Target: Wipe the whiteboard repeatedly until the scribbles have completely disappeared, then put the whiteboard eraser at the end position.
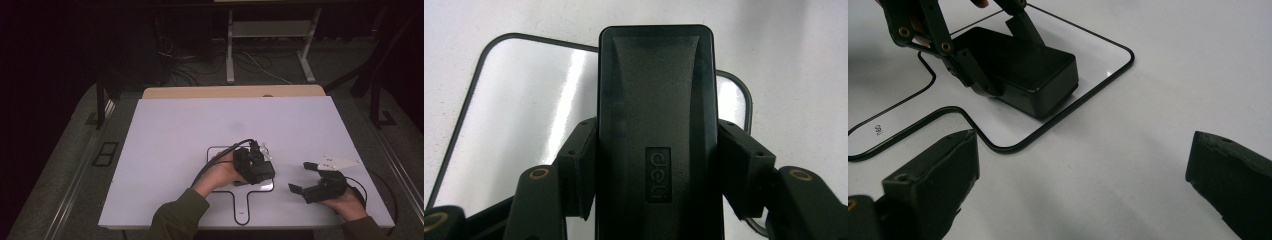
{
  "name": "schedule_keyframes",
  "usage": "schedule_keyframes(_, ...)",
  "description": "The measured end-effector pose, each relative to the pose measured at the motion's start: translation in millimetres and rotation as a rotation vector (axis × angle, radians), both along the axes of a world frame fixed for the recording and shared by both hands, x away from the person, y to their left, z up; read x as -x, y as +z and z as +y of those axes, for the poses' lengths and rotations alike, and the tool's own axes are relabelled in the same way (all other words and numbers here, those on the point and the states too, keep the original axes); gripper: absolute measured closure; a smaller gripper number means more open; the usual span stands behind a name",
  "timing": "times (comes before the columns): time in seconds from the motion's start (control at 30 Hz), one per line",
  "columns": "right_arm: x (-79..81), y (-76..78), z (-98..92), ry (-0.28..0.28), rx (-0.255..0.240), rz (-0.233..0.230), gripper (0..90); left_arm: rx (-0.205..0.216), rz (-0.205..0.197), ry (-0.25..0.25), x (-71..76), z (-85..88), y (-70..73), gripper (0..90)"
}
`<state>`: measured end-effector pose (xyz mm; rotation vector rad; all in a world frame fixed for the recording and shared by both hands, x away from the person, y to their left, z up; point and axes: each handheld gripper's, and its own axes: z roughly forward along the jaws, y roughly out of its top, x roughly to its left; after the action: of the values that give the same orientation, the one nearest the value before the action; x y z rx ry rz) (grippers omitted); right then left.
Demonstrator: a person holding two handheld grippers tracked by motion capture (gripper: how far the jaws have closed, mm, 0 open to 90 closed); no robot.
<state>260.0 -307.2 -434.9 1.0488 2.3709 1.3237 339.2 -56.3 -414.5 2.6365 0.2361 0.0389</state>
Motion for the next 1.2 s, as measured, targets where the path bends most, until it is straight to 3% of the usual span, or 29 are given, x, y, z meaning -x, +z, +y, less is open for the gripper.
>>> schedule_keyframes(0.07,0.0,0.0,0.0,0.0,0.0,0.0,0.0,0.008,0.004,0.006,-0.5,0.6,2.6,38.9)
schedule_keyframes(0.1,0.0,0.1,0.0,0.0,0.0,-0.001,0.0,0.005,-0.026,-0.021,-4.3,1.2,5.1,38.9)
schedule_keyframes(0.13,0.0,0.1,0.0,0.0,0.0,-0.001,0.0,0.002,-0.026,-0.021,-5.6,2.0,7.3,38.9)
schedule_keyframes(0.33,-1.4,-0.7,-0.6,0.004,-0.003,-0.013,0.0,0.014,-0.015,0.005,-14.1,7.6,18.7,38.9)
schedule_keyframes(0.4,-0.9,-0.5,-0.1,-0.001,-0.011,0.007,0.0,0.02,-0.004,0.031,-17.5,9.6,21.8,38.9)
schedule_keyframes(0.43,-1.0,-0.4,-0.1,0.0,-0.011,0.008,0.0,0.015,-0.023,0.02,-22.0,10.6,23.9,38.9)
schedule_keyframes(0.6,-1.1,-0.1,-0.5,0.005,-0.012,0.003,0.0,0.003,-0.031,0.048,-39.2,17.7,31.5,38.9)
schedule_keyframes(0.93,-1.3,-0.3,-0.1,0.006,-0.021,0.007,0.0,0.027,0.006,0.201,-79.9,30.9,36.8,38.8)
schedule_keyframes(1.2,-0.9,-0.2,0.2,0.01,-0.026,0.005,0.0,0.032,0.004,0.263,-115.9,31.8,36.8,38.8)
